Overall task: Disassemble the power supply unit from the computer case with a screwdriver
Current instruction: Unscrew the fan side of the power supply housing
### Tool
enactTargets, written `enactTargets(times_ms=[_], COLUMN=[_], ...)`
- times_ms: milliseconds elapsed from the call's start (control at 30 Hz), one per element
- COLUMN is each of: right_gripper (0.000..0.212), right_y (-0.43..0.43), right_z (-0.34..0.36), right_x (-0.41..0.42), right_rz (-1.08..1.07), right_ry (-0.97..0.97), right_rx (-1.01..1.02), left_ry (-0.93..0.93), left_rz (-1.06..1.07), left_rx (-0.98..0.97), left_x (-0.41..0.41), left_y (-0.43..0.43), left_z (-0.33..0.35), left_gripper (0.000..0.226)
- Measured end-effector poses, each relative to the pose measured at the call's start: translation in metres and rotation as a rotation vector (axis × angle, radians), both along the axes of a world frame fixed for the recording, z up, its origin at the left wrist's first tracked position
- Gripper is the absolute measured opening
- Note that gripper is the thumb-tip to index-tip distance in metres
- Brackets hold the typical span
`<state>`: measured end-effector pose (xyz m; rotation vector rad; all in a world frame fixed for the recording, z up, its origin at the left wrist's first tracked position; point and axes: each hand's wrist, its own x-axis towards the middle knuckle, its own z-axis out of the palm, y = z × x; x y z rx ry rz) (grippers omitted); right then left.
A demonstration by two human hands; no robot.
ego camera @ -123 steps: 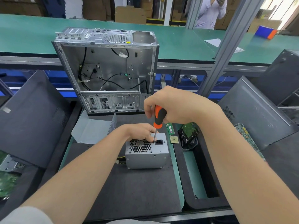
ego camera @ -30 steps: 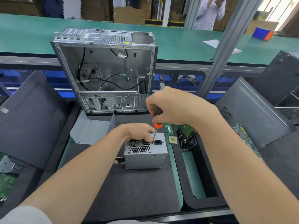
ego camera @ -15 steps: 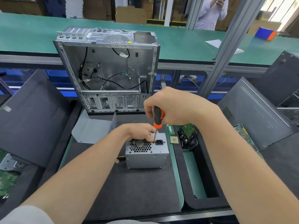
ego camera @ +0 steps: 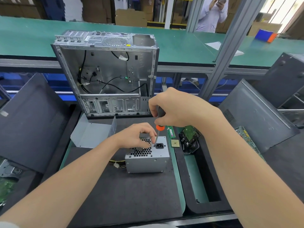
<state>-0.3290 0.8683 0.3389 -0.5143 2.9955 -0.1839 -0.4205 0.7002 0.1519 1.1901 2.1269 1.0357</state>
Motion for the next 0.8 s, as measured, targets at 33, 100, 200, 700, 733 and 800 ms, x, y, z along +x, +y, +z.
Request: enactTargets(times_ms=[33, 100, 200, 700, 733, 800], right_gripper=[0.010, 0.011, 0.013, 0.008, 0.007, 0.006], right_y=[0.000, 0.002, 0.002, -0.004, -0.007, -0.016], right_z=[0.000, 0.001, 0.004, 0.008, 0.008, 0.008], right_x=[0.000, 0.001, 0.001, -0.007, -0.010, -0.015], right_rz=[0.003, 0.006, 0.008, -0.031, -0.024, -0.009], right_ry=[0.004, 0.015, 0.019, 0.120, 0.129, 0.140], right_rx=[-0.003, -0.009, -0.016, -0.050, -0.056, -0.071], left_ry=[0.014, 0.042, 0.056, 0.216, 0.239, 0.254], left_rz=[0.006, 0.018, 0.041, 0.535, 0.621, 0.771], left_rx=[0.014, 0.035, 0.052, 0.266, 0.296, 0.322], left_x=[0.001, 0.003, 0.007, 0.006, 0.006, 0.006], left_y=[0.000, 0.000, 0.002, -0.004, -0.012, -0.034], left_z=[-0.001, -0.004, -0.005, -0.018, -0.020, -0.026], left_gripper=[0.026, 0.021, 0.015, 0.013, 0.010, 0.009])
